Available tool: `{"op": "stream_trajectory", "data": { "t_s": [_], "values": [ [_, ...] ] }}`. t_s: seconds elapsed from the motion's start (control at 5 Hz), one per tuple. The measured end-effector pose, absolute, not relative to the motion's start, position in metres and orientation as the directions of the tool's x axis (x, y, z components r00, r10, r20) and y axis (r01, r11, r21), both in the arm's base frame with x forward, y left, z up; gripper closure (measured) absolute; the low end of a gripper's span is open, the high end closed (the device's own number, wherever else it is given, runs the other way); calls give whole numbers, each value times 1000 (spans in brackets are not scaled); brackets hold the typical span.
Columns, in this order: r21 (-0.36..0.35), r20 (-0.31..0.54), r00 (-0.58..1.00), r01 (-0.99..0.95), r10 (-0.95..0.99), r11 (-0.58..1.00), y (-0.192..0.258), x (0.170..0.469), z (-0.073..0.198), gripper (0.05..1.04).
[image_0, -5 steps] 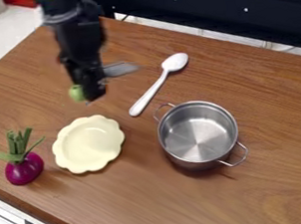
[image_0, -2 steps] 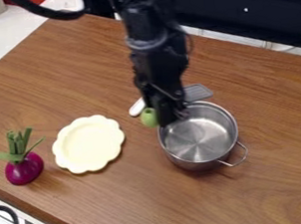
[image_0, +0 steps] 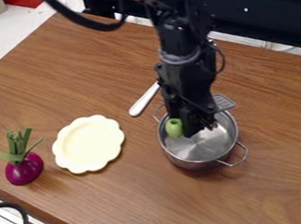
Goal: Move the green stapula in to the silver pot.
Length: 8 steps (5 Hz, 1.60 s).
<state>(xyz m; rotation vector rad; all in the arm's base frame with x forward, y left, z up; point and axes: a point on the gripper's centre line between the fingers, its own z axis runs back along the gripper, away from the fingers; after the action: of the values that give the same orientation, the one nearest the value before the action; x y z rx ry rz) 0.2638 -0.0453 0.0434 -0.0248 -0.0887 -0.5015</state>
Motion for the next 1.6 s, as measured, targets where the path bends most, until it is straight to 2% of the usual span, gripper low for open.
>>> {"op": "stream_trajectory", "data": {
  "t_s": [0.4,0.6,0.8,1.2,1.4,1.6],
  "values": [
    [32,41,878,475,-476,879,-49,265,30,745],
    [35,50,876,478,-479,878,-50,267,30,745],
    [40,65,876,477,-479,878,-52,265,27,698],
    [30,68,880,469,-470,882,-51,265,26,130],
    [34,71,879,470,-471,882,-49,266,26,84],
    [18,60,881,469,-469,883,-47,264,26,85]
  ]
}}
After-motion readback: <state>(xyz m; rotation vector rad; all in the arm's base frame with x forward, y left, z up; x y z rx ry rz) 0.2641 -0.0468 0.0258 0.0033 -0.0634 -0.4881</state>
